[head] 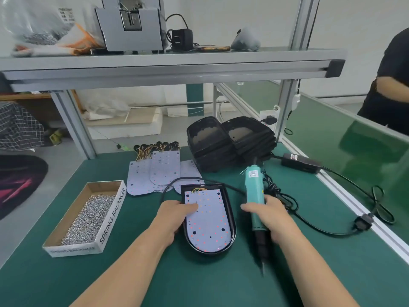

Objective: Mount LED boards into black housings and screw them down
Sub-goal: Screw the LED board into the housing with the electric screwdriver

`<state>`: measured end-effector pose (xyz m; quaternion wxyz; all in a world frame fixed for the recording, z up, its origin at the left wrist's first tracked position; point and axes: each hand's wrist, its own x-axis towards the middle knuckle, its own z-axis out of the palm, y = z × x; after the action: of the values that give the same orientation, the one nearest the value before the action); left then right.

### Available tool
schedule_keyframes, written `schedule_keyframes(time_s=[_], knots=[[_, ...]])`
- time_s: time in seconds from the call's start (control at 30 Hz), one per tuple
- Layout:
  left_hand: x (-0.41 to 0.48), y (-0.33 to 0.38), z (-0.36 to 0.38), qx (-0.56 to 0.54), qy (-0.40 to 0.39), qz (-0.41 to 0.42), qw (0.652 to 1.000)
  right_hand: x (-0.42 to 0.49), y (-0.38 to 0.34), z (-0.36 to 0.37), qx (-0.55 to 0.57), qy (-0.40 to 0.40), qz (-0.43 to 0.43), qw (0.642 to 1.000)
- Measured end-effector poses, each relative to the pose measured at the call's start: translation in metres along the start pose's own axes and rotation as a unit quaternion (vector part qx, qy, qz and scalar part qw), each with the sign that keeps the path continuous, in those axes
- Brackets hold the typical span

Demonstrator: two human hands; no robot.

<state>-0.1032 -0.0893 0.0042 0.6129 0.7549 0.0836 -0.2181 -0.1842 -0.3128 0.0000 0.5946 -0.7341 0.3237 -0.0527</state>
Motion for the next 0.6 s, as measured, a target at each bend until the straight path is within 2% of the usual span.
schedule_keyframes(time_s=[0.03, 0.1, 0.17, 0.23, 0.33, 0.47, 0.53, 0.6], knots=[[-0.003, 0.002, 0.0, 0.008, -0.008, 0.001, 1.0, -0.001, 0.001, 0.001, 0.106, -0.039, 0.016, 0.993], [-0.006, 0.005, -0.002, 0.027, -0.021, -0.005, 0.999, -0.004, -0.001, 0.003, 0.241, -0.094, 0.03, 0.966], [-0.008, 0.011, -0.007, 0.036, -0.005, -0.02, 0.999, -0.002, -0.006, 0.002, 0.321, -0.139, 0.034, 0.936], [-0.006, 0.017, -0.018, -0.039, 0.025, -0.035, 0.998, 0.0, -0.011, -0.003, 0.382, -0.158, 0.043, 0.91], [-0.01, 0.028, -0.037, -0.244, -0.006, -0.044, 0.969, 0.003, -0.018, -0.006, 0.452, -0.168, 0.05, 0.875], [-0.026, 0.04, -0.046, -0.349, -0.085, -0.03, 0.933, 0.003, -0.034, 0.0, 0.513, -0.184, 0.022, 0.838], [-0.035, 0.043, -0.042, -0.363, -0.117, -0.038, 0.924, 0.001, -0.044, 0.005, 0.509, -0.177, -0.009, 0.842], [-0.04, 0.047, -0.034, -0.354, -0.119, -0.046, 0.927, 0.0, -0.054, 0.011, 0.481, -0.15, -0.039, 0.863]])
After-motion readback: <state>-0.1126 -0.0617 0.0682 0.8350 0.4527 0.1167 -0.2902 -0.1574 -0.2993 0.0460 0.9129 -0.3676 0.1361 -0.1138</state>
